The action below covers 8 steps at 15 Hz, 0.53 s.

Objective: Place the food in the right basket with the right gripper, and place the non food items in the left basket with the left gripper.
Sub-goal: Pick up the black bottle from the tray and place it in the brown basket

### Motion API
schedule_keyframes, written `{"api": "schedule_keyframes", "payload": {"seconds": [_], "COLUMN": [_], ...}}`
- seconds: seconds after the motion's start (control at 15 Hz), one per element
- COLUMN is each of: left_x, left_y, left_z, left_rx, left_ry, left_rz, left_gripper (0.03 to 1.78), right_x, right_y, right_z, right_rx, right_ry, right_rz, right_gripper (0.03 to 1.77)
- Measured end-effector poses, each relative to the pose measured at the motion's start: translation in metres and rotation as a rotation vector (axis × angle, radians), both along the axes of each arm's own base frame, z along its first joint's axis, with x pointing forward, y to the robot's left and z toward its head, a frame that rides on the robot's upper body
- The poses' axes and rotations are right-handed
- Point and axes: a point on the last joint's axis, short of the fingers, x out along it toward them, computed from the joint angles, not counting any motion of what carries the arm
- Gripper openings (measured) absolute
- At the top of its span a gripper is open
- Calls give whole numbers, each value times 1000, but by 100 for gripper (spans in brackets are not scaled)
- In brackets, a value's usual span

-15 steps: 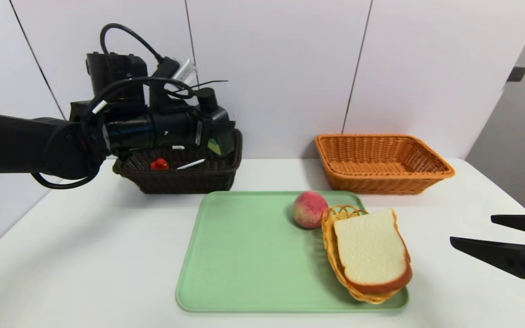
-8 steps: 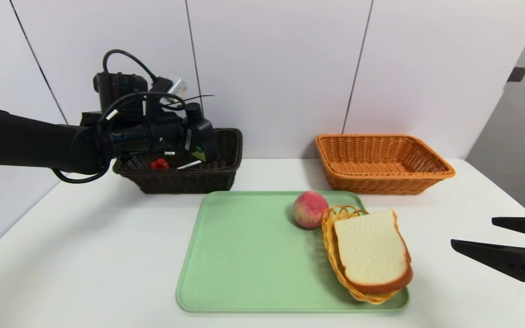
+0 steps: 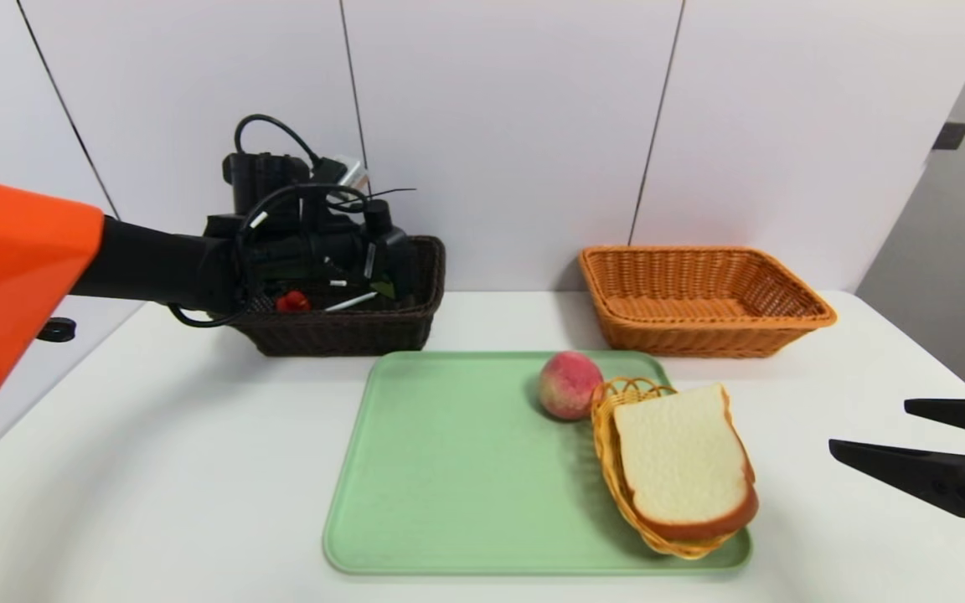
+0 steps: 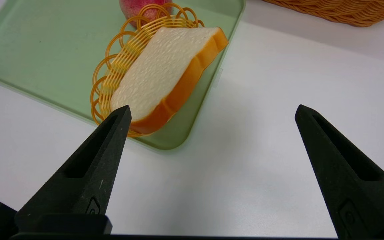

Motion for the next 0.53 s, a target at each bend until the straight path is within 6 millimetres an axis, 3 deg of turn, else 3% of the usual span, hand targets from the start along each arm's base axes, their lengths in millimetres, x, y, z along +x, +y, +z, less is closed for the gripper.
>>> {"api": "schedule_keyframes", "payload": {"seconds": [0.53], "left_x": [23], "left_y": [-5], "left_z": [-24], "left_rx": [16], "left_ry": [70], "left_rz": [2], "left_gripper": [114], "right_x": [0], "right_y": [0], "right_z": [-1], "right_rx": [-2], "right_ry": [6], "right_rz": [0], "right_gripper": [170]}}
